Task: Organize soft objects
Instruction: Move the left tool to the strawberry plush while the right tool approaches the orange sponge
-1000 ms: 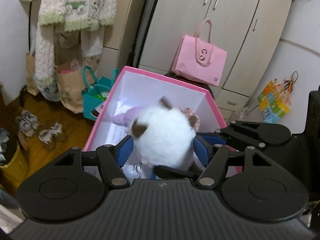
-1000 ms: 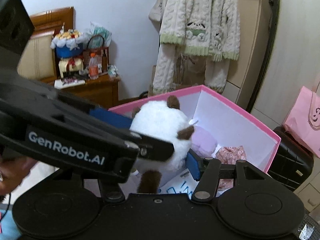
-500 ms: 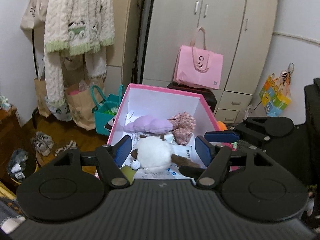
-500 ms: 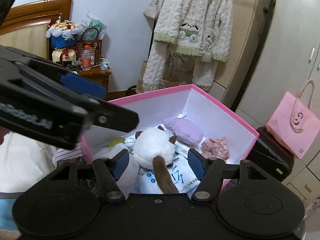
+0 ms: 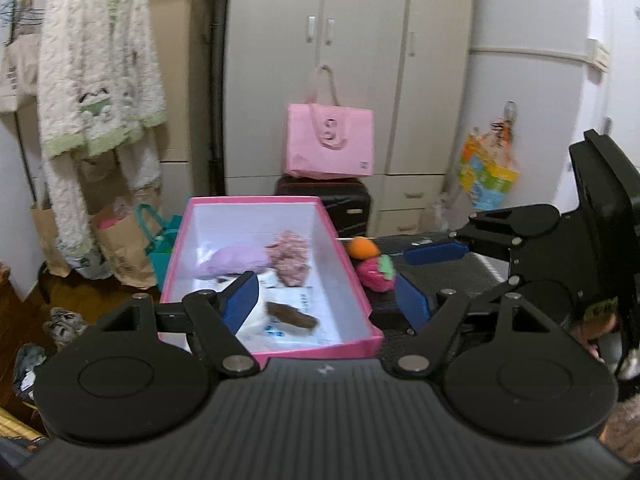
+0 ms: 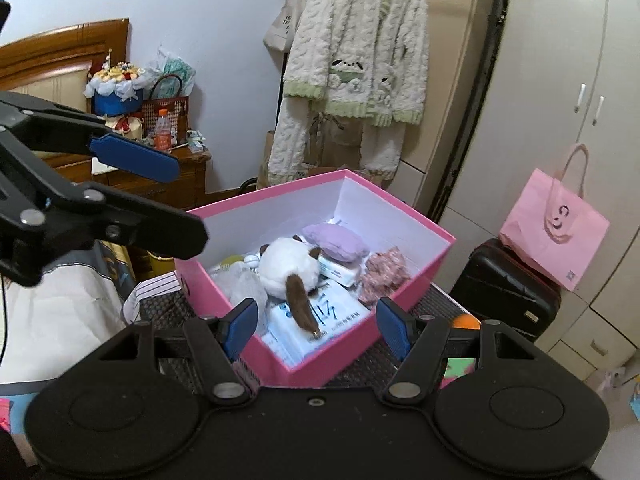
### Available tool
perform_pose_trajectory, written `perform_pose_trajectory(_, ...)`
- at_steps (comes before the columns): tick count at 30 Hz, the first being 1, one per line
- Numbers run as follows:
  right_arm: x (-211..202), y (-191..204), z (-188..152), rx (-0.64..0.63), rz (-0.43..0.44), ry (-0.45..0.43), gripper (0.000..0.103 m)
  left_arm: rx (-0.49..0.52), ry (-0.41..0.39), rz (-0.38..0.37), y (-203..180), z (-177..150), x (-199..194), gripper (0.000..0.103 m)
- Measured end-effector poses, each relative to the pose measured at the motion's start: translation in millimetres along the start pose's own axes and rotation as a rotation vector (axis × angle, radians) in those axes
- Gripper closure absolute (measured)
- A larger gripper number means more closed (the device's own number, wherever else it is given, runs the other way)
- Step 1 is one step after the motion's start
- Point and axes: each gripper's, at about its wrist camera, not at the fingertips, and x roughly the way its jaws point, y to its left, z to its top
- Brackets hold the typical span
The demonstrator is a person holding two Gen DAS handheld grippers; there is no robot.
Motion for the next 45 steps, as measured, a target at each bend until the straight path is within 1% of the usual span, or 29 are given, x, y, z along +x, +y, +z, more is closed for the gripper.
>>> perform_pose_trajectory(9,-43,-38,-28,0.095,-0.020,-0.030,0.032,0.069,0.012,-0.047,-38,-2,1,0.027)
perform_pose_trajectory(14,-55,-65,-39,0.140,-0.052,-0.062,0.032,0.100,0.022,-0.086,-57,1,14,0.027)
perform_pose_trajectory(16,-57,-76,-42,0.147,-0.085,-0.086,0.032,0.098,0.017,-0.103,-64,4,24,0.027)
perform_pose_trajectory(18,-53,-87,-44,0.142,-0.148,-0.113,0.032,0.082,0.007,-0.113,-72,7,37,0.027)
perform_pose_trajectory(20,-47,-99,-47,0.157,-0.156,-0.120,0.032,0.076,-0.001,-0.120,-82,7,52,0.027)
perform_pose_trajectory(24,-33,-129,-52,0.221,-0.127,-0.151,0.032,0.050,-0.006,-0.114,-98,6,83,0.027)
perform_pose_trajectory(28,-13,-163,-58,0.260,-0.106,-0.150,0.032,0.035,0.000,-0.077,-109,3,115,0.027)
perform_pose_trajectory(32,8,-188,-64,0.285,-0.028,-0.144,0.032,0.044,-0.015,-0.029,-120,-3,151,0.027)
perform_pose_trajectory(35,27,-200,-67,0.265,0.009,-0.128,0.032,0.102,-0.035,0.009,-128,-9,171,0.027)
perform_pose_trajectory(36,33,-203,-67,0.248,0.019,-0.123,0.032,0.107,-0.039,0.022,-131,-10,179,0.027)
perform_pose_trajectory(40,62,-216,-68,0.194,0.055,-0.097,0.032,0.068,-0.019,0.043,-135,-13,210,0.027)
perform_pose_trajectory(42,75,-226,-70,0.199,0.084,-0.083,0.032,0.057,-0.007,0.072,-136,-16,225,0.027)
perform_pose_trajectory(45,102,-240,-74,0.206,0.169,-0.034,0.032,0.059,0.022,0.124,-137,-23,246,0.027)
